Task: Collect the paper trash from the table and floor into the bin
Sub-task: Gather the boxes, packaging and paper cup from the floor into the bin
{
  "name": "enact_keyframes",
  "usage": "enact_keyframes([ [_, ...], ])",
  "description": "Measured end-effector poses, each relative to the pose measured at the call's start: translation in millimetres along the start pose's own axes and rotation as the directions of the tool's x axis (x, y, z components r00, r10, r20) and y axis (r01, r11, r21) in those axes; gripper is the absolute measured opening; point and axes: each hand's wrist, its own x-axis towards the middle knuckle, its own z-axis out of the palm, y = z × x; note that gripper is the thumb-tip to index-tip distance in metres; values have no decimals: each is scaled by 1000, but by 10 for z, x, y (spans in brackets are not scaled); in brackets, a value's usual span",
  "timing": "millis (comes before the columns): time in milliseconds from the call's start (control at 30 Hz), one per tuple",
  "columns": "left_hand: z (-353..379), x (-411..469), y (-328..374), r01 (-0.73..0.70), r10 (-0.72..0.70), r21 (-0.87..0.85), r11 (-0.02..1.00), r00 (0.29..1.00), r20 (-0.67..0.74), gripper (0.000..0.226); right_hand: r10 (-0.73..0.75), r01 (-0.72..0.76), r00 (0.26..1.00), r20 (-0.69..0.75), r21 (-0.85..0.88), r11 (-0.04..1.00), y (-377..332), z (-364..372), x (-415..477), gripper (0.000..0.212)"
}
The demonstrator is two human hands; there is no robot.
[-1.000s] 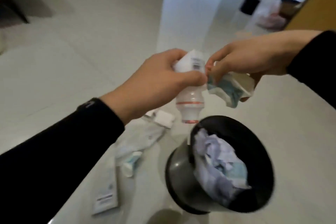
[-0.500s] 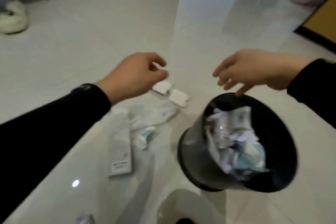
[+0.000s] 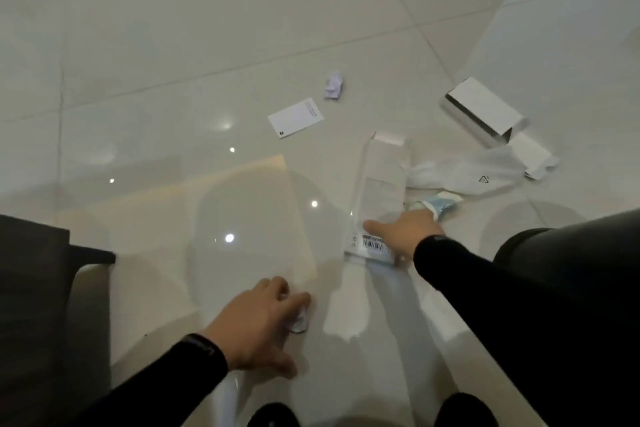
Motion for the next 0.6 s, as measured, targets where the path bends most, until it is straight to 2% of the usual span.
enact_keyframes([
  [33, 78, -1, 19, -35, 35, 39, 999, 999, -11, 71, 43, -43, 999, -1, 100, 994, 56, 85, 18, 92],
  [133, 226, 91, 1, -107, 124, 189, 976, 989, -79, 35, 64, -51, 997, -34, 302, 952, 142, 296, 51, 101],
  [167, 228, 151, 6, -129, 147, 165, 978, 984, -99, 27, 64, -50, 998, -29, 349, 936, 138, 328, 77, 105],
  [233, 106, 255, 61, -62, 54, -43, 997, 983, -176, 15, 44, -44, 999, 11, 419, 907, 113, 350, 169, 93],
  [333, -183, 498, 67, 58, -145, -294, 954, 948, -282, 23, 51, -73, 997, 57, 495, 866, 62, 292, 301, 49],
  [400, -445, 712, 80, 138, -269, -388, 911, 913, -308, 25, 56, -95, 994, 93, 502, 860, 39, 257, 374, 30],
  [500, -814, 1050, 211, 191, -387, -617, 763, 901, -199, 48, 50, -113, 989, 140, 490, 864, -19, 240, 470, 21],
  [533, -880, 1160, 270, 196, -390, -689, 697, 911, -135, 59, 47, -118, 987, 152, 506, 854, -42, 233, 481, 17],
  [567, -921, 1241, 337, 195, -370, -713, 673, 924, -96, 65, 36, -120, 986, 164, 539, 833, -59, 227, 488, 13],
  [600, -933, 1302, 383, 191, -362, -726, 661, 928, -85, 62, 29, -133, 983, 182, 588, 798, -74, 217, 492, 10],
])
